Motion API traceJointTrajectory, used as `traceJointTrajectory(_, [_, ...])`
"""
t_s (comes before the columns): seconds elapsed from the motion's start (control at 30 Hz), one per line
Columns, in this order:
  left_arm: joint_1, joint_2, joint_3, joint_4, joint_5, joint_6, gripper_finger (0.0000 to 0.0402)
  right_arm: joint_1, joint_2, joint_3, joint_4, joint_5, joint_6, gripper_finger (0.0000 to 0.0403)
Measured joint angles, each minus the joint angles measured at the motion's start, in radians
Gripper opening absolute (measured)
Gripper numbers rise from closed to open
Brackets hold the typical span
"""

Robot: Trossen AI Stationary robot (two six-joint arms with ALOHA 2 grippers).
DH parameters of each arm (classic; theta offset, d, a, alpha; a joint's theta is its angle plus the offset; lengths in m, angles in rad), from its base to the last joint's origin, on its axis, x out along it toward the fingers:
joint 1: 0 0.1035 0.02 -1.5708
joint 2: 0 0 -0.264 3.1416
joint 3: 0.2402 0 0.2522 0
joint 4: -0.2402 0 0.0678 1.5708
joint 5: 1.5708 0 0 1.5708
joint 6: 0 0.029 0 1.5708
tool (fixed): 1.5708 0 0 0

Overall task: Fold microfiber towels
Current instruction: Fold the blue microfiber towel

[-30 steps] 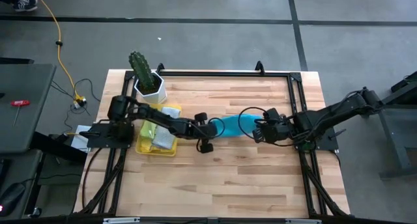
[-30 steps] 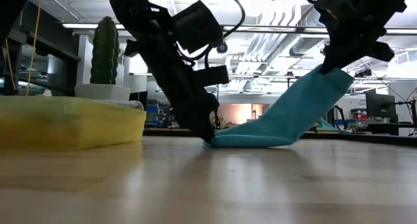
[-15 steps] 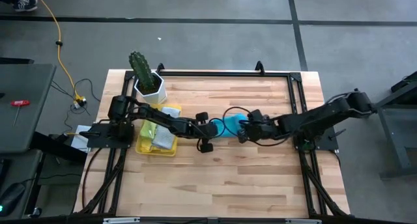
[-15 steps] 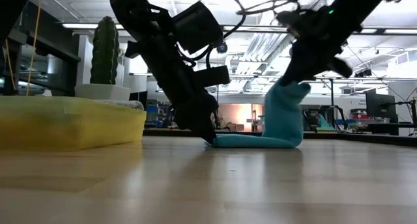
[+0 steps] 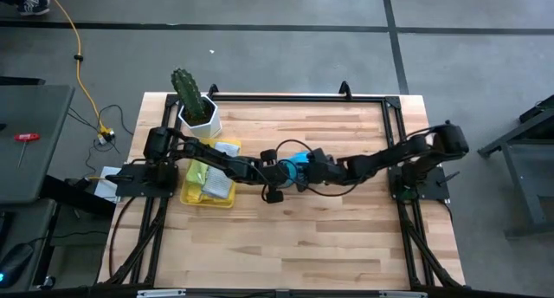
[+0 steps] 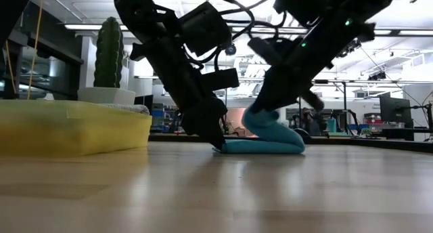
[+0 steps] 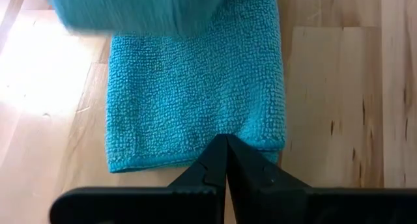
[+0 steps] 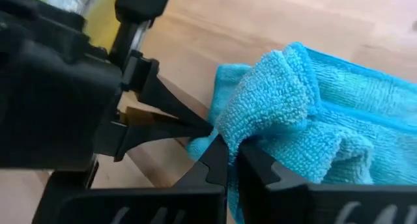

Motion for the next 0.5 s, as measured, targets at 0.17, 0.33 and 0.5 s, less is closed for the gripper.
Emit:
traceJointTrajectory(0.17, [0.000, 0.000, 0.000, 0.001, 0.000, 0.000, 0.0000, -0.015, 0.064, 0.000, 0.100, -0.047, -0.022, 0.0000])
traceJointTrajectory(0.33, [0.000, 0.000, 0.000, 0.002, 0.000, 0.000, 0.0000, -0.017, 0.075, 0.000, 0.120, -0.041, -0.026, 0.0000])
traceJointTrajectory(0.5, [0.000, 0.000, 0.000, 0.002, 0.000, 0.000, 0.0000, -0.017, 0.075, 0.000, 0.116, -0.029, -0.041, 0.0026])
